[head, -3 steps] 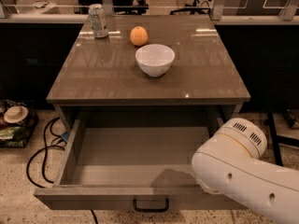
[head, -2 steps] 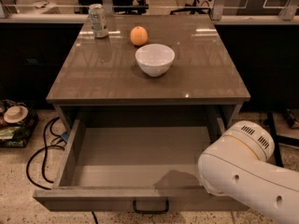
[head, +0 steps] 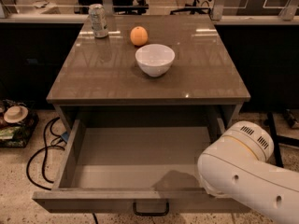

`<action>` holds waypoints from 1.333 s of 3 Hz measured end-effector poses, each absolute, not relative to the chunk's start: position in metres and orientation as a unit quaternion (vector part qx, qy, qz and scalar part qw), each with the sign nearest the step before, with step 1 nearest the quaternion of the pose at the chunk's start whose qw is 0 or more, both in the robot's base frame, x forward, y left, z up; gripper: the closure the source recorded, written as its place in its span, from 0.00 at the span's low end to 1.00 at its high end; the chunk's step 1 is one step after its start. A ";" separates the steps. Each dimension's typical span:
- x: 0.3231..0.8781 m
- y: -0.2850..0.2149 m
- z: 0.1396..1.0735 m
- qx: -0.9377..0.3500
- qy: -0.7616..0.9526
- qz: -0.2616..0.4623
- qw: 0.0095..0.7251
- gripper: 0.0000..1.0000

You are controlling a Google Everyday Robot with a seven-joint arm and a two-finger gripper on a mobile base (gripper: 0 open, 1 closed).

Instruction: Open top drawer

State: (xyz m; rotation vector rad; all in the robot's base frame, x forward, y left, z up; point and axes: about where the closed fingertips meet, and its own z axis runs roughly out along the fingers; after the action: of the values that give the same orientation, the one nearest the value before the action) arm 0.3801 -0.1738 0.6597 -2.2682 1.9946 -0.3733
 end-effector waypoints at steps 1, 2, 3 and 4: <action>0.380 -0.174 0.659 -0.744 0.655 -0.122 0.049 0.59; 0.379 -0.175 0.659 -0.744 0.655 -0.122 0.048 0.36; 0.379 -0.175 0.659 -0.744 0.655 -0.122 0.048 0.13; 0.378 -0.175 0.659 -0.744 0.655 -0.122 0.047 0.00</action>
Offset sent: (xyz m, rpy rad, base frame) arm -0.0004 -0.0003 -0.0003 -0.0005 0.0006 -0.0003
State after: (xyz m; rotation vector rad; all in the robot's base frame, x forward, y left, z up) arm 0.3783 -0.1752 0.6585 -2.2699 1.9982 -0.3726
